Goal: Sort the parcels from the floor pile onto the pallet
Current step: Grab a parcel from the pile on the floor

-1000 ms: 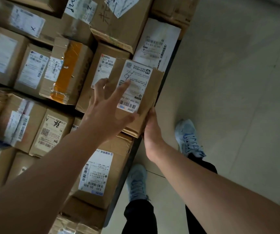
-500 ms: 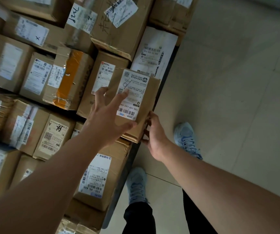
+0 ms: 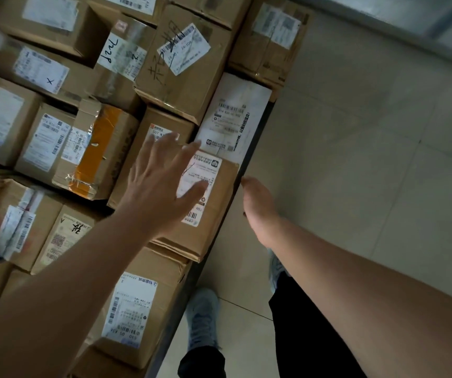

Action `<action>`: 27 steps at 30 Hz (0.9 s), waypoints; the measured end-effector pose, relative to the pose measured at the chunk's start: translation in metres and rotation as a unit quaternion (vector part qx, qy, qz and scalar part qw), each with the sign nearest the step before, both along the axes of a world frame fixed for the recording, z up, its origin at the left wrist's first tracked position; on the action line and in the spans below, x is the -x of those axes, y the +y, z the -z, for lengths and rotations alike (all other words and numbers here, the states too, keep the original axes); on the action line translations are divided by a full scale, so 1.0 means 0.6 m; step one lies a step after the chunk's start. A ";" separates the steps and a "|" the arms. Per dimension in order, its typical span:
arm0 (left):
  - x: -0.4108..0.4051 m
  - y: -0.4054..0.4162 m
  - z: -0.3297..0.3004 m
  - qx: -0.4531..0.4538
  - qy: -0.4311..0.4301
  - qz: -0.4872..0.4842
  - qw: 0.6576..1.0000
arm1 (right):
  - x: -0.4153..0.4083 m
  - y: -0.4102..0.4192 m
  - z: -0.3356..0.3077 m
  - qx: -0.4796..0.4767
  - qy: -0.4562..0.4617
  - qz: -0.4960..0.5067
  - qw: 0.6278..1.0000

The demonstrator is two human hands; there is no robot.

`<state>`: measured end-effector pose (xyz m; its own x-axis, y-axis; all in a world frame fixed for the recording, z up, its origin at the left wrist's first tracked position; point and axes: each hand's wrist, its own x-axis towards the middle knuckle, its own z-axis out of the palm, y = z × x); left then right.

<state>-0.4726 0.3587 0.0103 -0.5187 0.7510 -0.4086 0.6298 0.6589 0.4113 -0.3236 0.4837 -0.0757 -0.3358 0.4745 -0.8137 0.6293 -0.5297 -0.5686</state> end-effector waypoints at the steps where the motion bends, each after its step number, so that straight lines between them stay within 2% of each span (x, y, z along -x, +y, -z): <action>1: 0.008 0.027 0.000 0.007 0.003 0.012 1.000 | 0.009 0.011 0.005 -0.014 0.012 0.006 1.000; 5: 0.034 0.135 0.020 0.058 0.009 0.061 0.996 | 0.037 0.048 0.031 -0.012 0.038 0.022 0.999; 9: 0.069 0.216 0.061 0.125 -0.078 0.062 0.987 | 0.063 0.077 0.058 0.037 0.076 0.027 0.996; 11: 0.083 0.243 0.090 0.145 -0.095 0.087 0.981 | 0.070 0.093 0.075 0.022 0.098 0.044 0.994; 13: 0.094 0.262 0.117 0.158 -0.079 0.127 0.976 | 0.074 0.109 0.091 -0.009 0.114 0.038 0.993; 17: 0.107 0.281 0.157 0.181 -0.005 0.173 0.968 | 0.076 0.138 0.116 -0.084 0.114 -0.049 0.989; 21: 0.102 0.290 0.183 0.181 0.062 0.192 0.963 | 0.074 0.147 0.134 -0.069 0.153 -0.049 0.985; 27: 0.090 0.288 0.195 0.180 0.069 0.174 0.966 | 0.083 0.144 0.140 -0.045 0.193 -0.021 0.980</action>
<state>-0.5268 0.5317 -0.1068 -0.3285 0.7118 -0.6208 0.8710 0.4825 0.0923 -0.3733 0.5700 -0.1599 -0.6310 0.5177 -0.5779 0.3788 -0.4445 -0.8118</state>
